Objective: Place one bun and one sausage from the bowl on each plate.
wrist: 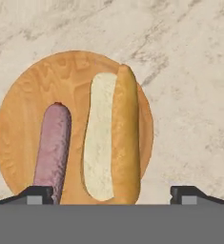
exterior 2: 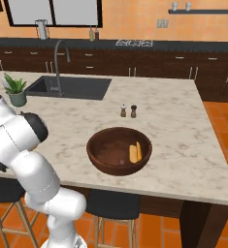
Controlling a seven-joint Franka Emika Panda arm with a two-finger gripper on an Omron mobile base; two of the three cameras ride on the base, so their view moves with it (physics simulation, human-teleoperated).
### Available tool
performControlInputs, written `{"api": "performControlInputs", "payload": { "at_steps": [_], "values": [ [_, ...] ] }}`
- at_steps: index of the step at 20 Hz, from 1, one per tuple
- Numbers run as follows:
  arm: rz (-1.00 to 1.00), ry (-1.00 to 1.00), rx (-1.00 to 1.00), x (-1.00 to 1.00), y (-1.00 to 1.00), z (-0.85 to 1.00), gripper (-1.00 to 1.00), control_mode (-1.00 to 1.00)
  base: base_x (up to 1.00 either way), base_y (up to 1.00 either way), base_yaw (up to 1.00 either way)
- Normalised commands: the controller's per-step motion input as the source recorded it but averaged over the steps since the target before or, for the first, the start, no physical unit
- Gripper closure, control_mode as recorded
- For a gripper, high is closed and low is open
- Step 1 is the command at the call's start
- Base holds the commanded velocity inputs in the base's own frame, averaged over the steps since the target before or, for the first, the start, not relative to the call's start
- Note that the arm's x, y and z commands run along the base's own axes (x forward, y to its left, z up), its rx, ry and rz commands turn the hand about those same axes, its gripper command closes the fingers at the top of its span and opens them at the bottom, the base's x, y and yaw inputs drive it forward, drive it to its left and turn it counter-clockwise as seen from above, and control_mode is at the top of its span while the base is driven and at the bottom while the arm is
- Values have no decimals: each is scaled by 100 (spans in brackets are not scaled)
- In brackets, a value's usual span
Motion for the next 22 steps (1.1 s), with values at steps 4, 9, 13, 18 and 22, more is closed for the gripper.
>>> {"api": "performControlInputs", "payload": {
  "at_steps": [4,9,13,18,22],
  "values": [
    [0,-1,8,-57,-77,84,-100,-100,0,0,0],
    [0,0,7,-63,-100,71,-100,-100,0,0,0],
    [-3,0,-2,-29,-100,23,-100,-100,0,0,0],
    [-8,0,-22,-4,-100,25,-100,-100,0,0,0],
    [-5,0,-32,7,-100,36,-100,-100,0,0,0]
  ]
}}
